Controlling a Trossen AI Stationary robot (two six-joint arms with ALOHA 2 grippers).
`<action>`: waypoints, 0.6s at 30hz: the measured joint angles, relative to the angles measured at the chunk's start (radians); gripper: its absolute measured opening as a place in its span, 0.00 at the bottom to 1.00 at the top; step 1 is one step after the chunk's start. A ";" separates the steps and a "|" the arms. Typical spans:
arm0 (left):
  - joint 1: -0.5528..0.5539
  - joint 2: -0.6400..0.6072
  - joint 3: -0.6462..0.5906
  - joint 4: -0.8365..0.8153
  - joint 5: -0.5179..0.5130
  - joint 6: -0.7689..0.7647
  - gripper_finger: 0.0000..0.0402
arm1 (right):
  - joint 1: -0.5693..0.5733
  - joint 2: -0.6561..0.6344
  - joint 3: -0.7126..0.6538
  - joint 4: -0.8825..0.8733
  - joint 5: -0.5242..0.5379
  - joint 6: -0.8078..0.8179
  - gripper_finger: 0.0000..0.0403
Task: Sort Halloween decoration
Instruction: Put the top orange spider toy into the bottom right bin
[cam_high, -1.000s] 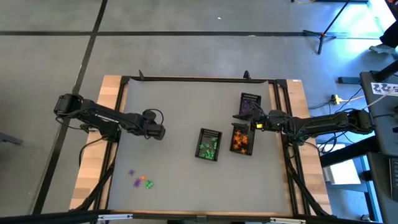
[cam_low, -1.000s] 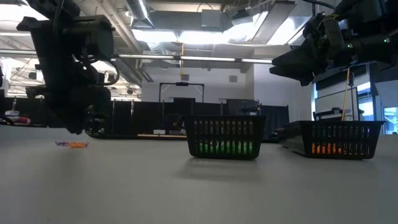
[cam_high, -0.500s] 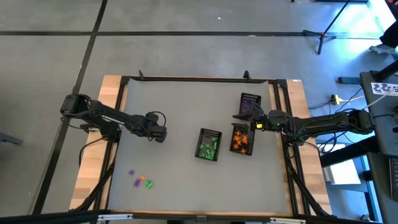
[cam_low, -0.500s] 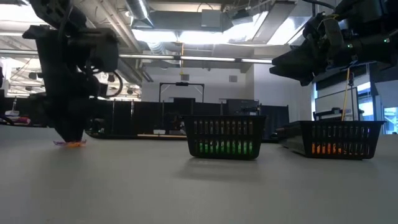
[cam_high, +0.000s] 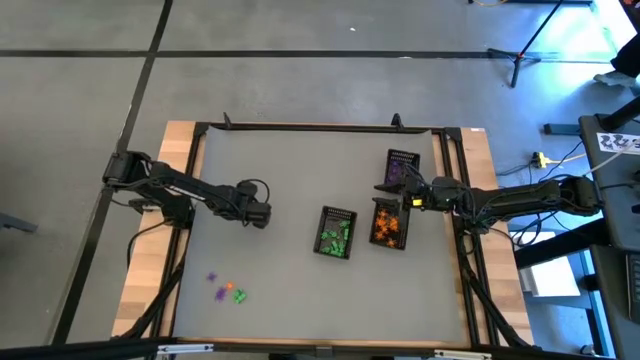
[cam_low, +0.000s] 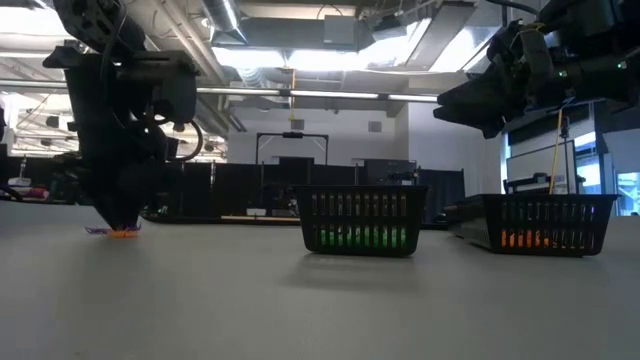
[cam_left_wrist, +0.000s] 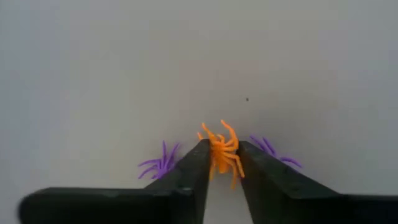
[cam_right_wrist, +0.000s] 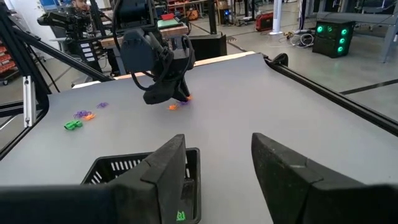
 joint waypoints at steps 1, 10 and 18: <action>0.000 0.000 0.000 0.001 0.001 0.000 0.18 | 0.000 0.000 0.000 0.000 0.000 0.000 0.46; 0.000 -0.027 0.001 -0.004 -0.006 0.002 0.01 | 0.000 0.000 0.000 -0.001 0.000 0.006 0.46; -0.023 -0.045 0.091 -0.070 -0.071 0.051 0.00 | 0.000 0.000 0.000 -0.001 0.000 0.013 0.46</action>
